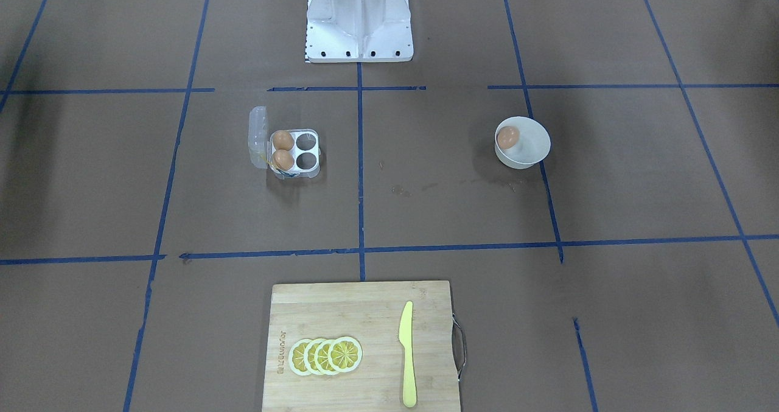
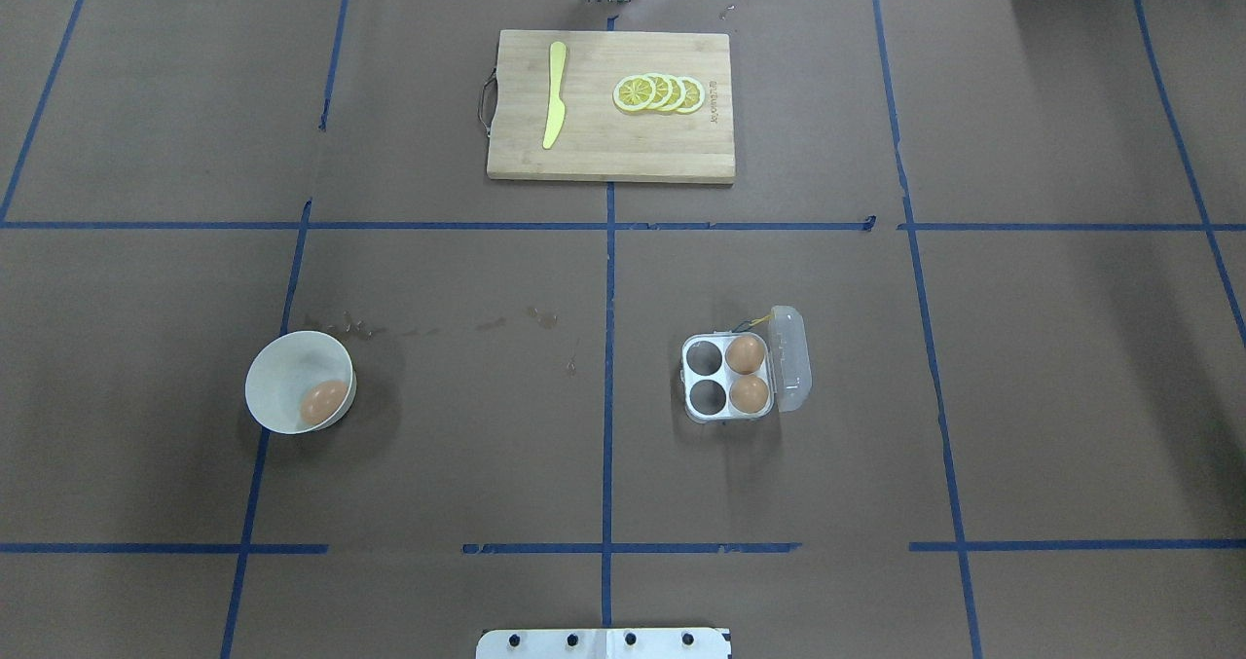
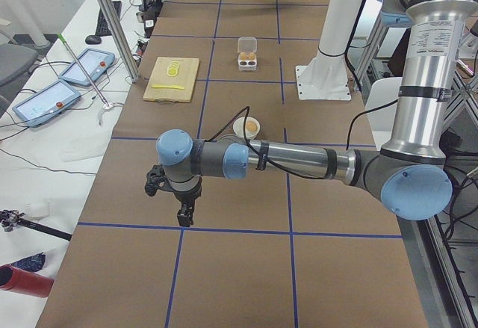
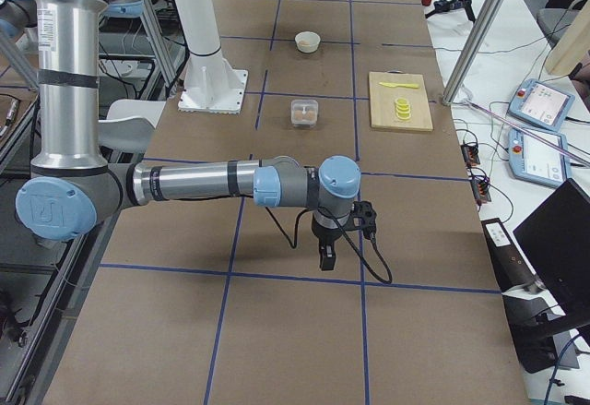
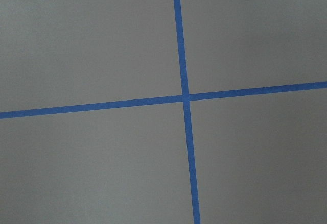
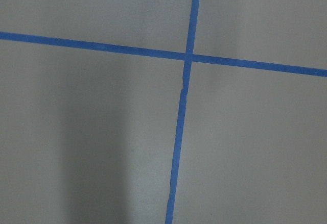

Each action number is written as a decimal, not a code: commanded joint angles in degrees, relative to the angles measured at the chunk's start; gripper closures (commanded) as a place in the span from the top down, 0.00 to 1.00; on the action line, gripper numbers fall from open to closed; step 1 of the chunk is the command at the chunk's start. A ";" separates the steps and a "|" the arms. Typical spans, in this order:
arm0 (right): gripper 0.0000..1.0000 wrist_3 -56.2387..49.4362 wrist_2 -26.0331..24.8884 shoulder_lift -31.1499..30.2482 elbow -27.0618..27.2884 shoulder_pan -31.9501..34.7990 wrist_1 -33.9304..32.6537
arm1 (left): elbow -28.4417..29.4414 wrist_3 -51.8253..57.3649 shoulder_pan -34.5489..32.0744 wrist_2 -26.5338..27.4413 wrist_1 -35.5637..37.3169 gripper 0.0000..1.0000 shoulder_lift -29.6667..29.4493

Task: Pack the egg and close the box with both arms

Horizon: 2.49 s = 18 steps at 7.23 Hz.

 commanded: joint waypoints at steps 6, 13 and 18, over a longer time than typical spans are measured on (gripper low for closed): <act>1.00 0.37 -0.09 0.33 -0.29 0.36 0.41 | -3.99 -0.88 -0.08 0.16 -0.02 1.00 -0.46; 1.00 1.60 0.44 0.33 0.15 0.27 0.50 | -6.27 -0.79 9.62 -0.28 -9.94 1.00 -0.19; 1.00 1.69 0.70 0.15 -0.11 0.10 3.67 | -13.75 -10.72 28.82 -0.28 -19.42 1.00 -1.16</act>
